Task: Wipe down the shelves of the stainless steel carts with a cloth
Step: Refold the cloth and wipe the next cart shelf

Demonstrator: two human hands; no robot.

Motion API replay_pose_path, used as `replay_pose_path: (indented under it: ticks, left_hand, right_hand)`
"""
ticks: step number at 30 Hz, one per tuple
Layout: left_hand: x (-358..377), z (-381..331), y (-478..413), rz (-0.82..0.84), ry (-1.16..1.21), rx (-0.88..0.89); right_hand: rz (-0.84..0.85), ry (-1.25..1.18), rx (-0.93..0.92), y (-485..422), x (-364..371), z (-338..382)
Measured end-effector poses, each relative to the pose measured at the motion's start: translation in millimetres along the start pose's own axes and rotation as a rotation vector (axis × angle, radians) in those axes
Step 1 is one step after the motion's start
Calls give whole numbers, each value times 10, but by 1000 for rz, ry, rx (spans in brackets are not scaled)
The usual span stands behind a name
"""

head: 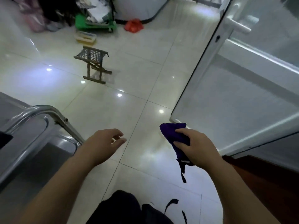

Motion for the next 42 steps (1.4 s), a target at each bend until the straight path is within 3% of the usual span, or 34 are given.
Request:
replay_pose_path:
  ticks: [9,20,26,34,39,42]
  left_hand:
    - [-275,438,-1063,-152,64,-273]
    - [-924,608,-3053,-303,680,-426]
    - [-1620,1004,-3539,-647,720,-485]
    - [-2298,1553,-4151,-820,541,-619]
    - [-2540,1897,-4401,-748,529,-731]
    - [-2623,2115,-4304,-831,610,-827]
  right_hand:
    - [174,47,-374,-1948,298,788]
    - [250,-53,-885,-3654,465,2263]
    - [577,-287,-844,-4510,906,2851]
    - [759,-503,-740,-5801,1413,3990]
    - [828,-260,-1103,-6114,1607,4862]
    - [775,-248,-1347,-6016,1703,5333]
Point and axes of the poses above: each hand's wrist, its own y-axis away from the middle knuckle, its own x-axis out of the palm, z = x × y, the point moved 8 cm from there along -y, towards the middle knuckle, and after that the axes turned 7 degrees about -z, right-handed, at the moved point
